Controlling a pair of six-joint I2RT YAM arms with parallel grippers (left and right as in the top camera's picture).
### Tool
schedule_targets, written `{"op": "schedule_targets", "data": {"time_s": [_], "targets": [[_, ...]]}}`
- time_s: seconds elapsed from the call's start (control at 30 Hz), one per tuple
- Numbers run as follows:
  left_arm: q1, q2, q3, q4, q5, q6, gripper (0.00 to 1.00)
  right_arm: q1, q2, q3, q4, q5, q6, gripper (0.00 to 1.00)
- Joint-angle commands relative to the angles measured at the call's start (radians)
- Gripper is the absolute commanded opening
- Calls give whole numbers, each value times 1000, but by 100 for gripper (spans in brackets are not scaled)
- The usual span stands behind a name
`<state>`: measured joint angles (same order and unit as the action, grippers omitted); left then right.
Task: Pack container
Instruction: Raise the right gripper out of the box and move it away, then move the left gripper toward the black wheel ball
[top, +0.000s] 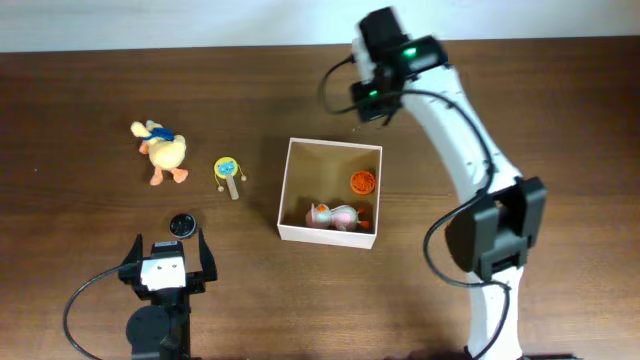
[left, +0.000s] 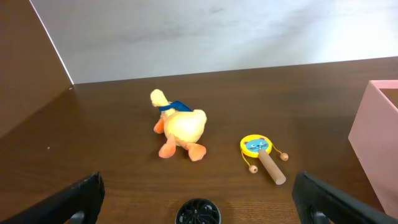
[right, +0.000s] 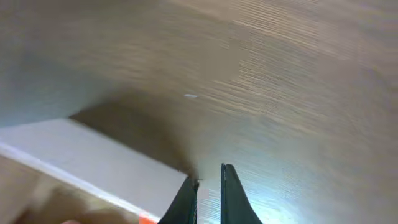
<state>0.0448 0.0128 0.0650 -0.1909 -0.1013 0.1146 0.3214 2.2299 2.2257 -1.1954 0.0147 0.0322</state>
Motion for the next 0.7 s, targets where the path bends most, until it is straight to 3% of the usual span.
{"op": "schedule_targets", "data": {"time_s": [0.0,0.23,0.4,0.47,0.5,0.67], "targets": [[-6,-7,-8,3,8,-6,99,-81,4,18,-19,71,101,4],[-6,-7,-8,3,8,-6,99,-201,4,16,-72,225,251,4],[-6,-7,-8,3,8,-6,99,-253,4,15,-71,257,265,4],[-6,-7,-8,3,8,-6,99,-272,4,6,-57,258,266,9],[-6,-7,-8,3,8,-6,99,-280,4,3,-50,251,265,18],[-6,-7,-8,3,8,-6,99,-308,4,-6,-22,172,265,86]]}}
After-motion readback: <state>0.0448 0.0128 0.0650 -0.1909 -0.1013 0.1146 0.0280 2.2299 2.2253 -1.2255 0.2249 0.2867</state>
